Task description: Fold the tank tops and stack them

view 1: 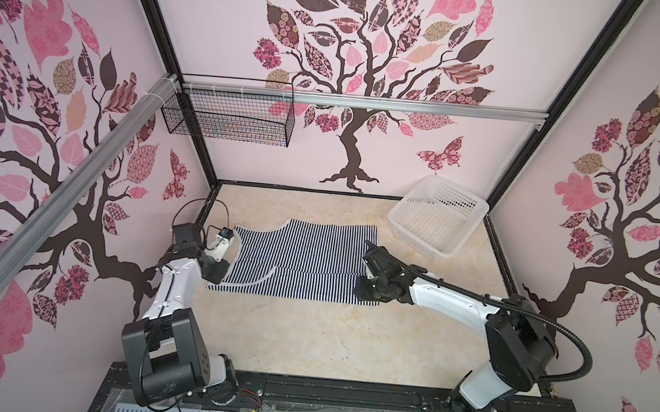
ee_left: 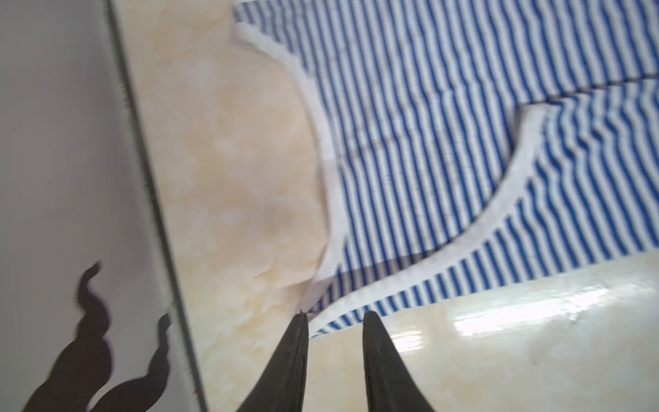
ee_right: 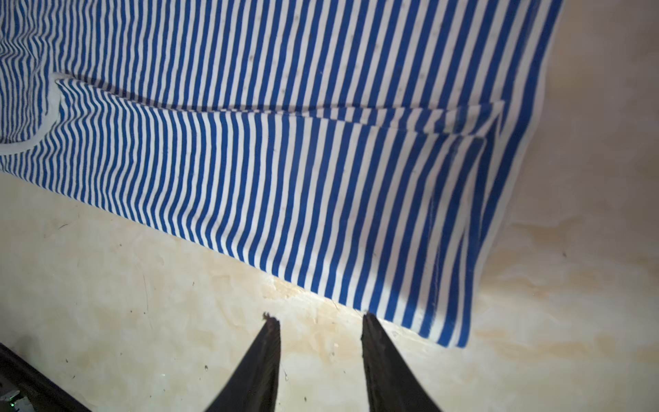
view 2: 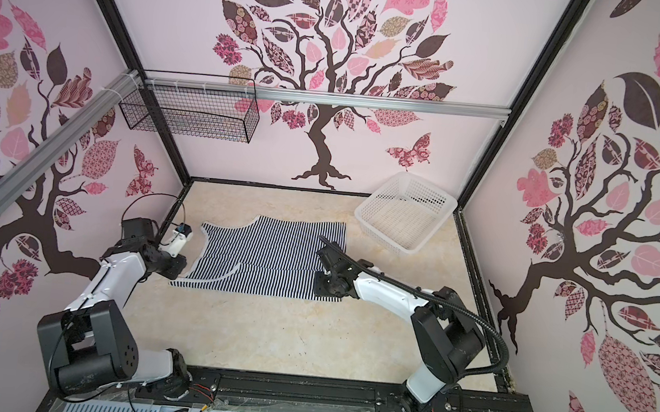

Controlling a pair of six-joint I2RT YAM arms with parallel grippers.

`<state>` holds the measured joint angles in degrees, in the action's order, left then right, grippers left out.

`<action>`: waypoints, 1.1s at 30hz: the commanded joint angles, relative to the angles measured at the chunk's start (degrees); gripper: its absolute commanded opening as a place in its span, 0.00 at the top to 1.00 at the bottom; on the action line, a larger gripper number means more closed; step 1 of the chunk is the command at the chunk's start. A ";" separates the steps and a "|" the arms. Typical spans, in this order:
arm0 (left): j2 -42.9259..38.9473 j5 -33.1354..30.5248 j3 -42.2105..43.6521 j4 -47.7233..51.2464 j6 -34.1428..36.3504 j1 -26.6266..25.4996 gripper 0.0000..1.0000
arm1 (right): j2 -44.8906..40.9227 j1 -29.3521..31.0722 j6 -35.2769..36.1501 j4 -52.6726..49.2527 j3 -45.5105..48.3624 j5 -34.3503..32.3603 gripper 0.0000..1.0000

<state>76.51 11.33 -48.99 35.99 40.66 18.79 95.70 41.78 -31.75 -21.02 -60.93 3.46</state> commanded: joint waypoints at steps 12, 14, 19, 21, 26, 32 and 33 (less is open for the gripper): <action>17.70 -1.08 -1.89 -2.23 -1.44 -3.54 0.73 | 8.68 0.19 -2.83 2.53 -0.43 1.19 0.64; 18.57 -3.16 -1.47 -2.40 -0.58 -3.54 0.74 | 7.74 0.14 -3.19 3.32 1.93 1.28 0.64; 17.29 -6.18 0.66 -0.53 2.85 -3.59 0.77 | 5.35 0.41 -3.84 3.74 6.60 1.28 0.64; 15.33 -6.28 1.91 1.04 4.50 -3.61 0.78 | 4.31 0.79 -4.15 3.70 8.20 1.22 0.63; 9.71 -5.75 4.51 6.26 7.28 -3.64 0.81 | 1.14 3.40 -5.40 2.41 11.86 -0.18 0.63; 2.74 -5.49 8.64 10.37 10.13 -3.58 0.81 | -3.79 6.22 -8.03 1.11 16.43 -1.26 0.63; 1.87 -5.46 8.97 11.18 10.44 -3.58 0.81 | -4.50 6.65 -8.43 0.92 17.11 -1.33 0.63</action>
<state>80.62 6.42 -41.17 43.38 48.53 14.96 92.31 47.44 -37.80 -13.30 -46.57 3.60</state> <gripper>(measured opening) 0.188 0.367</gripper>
